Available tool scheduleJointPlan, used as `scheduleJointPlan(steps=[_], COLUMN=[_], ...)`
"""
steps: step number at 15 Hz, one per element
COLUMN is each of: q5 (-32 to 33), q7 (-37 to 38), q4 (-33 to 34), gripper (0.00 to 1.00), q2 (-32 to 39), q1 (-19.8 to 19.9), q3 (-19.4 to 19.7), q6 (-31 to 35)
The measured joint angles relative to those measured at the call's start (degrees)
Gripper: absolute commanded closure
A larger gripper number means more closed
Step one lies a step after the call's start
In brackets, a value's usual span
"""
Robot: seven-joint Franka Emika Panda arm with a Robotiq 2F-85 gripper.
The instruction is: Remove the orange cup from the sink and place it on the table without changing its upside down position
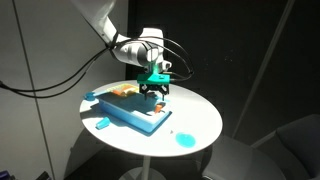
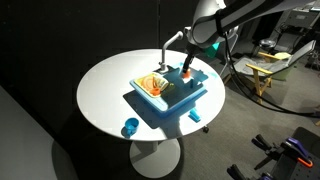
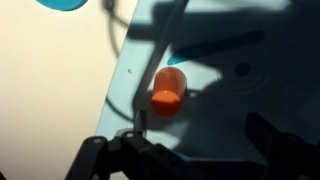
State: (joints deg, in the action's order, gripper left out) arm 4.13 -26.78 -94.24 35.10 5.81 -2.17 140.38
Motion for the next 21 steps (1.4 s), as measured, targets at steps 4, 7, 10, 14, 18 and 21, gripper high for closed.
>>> scheduleJointPlan(steps=[4, 7, 10, 14, 18, 21], q5=[0.0, 0.0, 0.0, 0.0, 0.0, 0.0], q7=[0.0, 0.0, -0.1, -0.3, -0.3, -0.3], q4=[0.1, 0.2, 0.4, 0.8, 1.3, 1.5], gripper=[0.00, 0.00, 0.00, 0.00, 0.00, 0.00], q2=[0.5, 1.0, 1.4, 2.0, 2.4, 2.5], q1=[0.2, 0.4, 0.6, 0.9, 0.9, 0.9], q3=[0.0, 0.1, 0.1, 0.1, 0.0, -0.1], q6=[0.1, 0.3, 0.3, 0.3, 0.3, 0.3])
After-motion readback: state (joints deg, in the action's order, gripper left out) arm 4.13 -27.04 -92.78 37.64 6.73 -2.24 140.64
